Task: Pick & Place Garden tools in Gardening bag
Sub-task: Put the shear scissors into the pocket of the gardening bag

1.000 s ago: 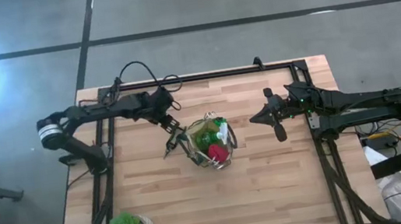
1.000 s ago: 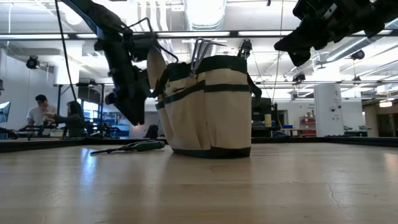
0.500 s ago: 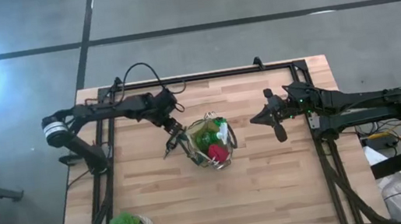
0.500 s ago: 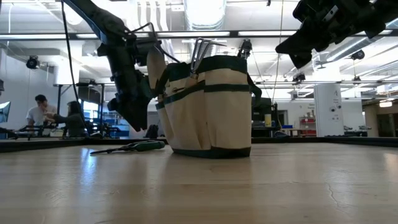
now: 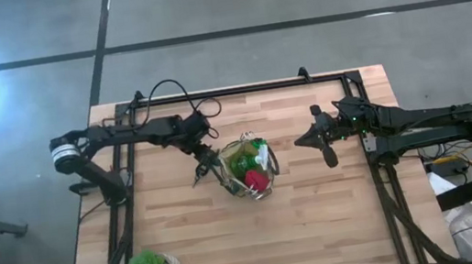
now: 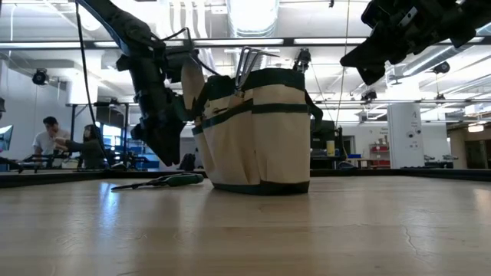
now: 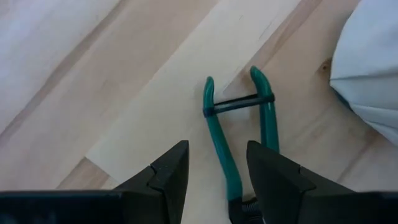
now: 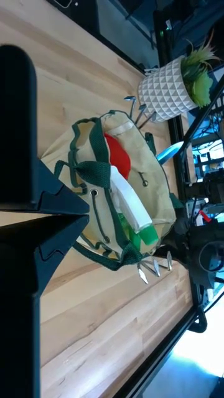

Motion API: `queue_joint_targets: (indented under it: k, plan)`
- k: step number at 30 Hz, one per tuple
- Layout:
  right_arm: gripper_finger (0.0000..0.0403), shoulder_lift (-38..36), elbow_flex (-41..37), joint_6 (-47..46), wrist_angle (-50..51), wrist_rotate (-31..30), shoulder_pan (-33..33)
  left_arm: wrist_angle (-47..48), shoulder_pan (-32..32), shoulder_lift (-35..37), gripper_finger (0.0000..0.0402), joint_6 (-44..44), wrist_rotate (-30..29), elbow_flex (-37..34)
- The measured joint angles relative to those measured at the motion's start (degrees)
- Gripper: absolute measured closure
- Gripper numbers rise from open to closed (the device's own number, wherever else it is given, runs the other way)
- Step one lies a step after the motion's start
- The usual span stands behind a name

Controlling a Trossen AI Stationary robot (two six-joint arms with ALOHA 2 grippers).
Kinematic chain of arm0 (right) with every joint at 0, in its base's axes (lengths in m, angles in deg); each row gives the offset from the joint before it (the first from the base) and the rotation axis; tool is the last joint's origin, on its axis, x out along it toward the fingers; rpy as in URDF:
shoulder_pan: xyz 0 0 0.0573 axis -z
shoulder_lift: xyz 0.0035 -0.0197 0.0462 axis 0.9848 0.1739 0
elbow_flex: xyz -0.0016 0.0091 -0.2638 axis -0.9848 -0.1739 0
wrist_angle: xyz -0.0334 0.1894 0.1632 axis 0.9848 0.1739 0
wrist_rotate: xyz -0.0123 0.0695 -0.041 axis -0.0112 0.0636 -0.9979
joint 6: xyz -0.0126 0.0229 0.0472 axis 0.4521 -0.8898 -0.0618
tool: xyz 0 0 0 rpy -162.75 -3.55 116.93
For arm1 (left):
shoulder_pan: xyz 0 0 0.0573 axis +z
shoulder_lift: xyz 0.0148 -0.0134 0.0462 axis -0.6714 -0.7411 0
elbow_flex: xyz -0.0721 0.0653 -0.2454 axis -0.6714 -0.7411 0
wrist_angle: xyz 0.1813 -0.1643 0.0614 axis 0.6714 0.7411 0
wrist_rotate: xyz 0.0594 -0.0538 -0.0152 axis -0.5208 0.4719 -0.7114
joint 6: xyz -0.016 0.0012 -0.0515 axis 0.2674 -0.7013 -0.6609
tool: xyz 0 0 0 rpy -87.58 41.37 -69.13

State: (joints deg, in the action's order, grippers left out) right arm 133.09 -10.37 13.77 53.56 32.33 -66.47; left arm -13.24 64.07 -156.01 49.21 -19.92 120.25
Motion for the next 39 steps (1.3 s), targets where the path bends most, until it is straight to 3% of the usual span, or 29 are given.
queue_joint_targets:
  k: [18, 26, 39]
  plan:
    - [0.0394, 0.0, 0.0, 0.0, -0.1, 0.0, 0.0, -8.4, -0.2, 0.0, 0.0239, -2.8, 4.0, -7.7]
    - [0.0394, 0.0, 0.0, 0.0, -0.1, 0.0, 0.0, -15.9, -0.4, 0.0, 0.0239, -2.8, 1.4, -10.4]
    - [0.0394, 0.0, 0.0, 0.0, -0.2, 0.0, 0.0, -18.1, -0.5, 0.1, 0.024, -3.3, -3.7, -12.3]
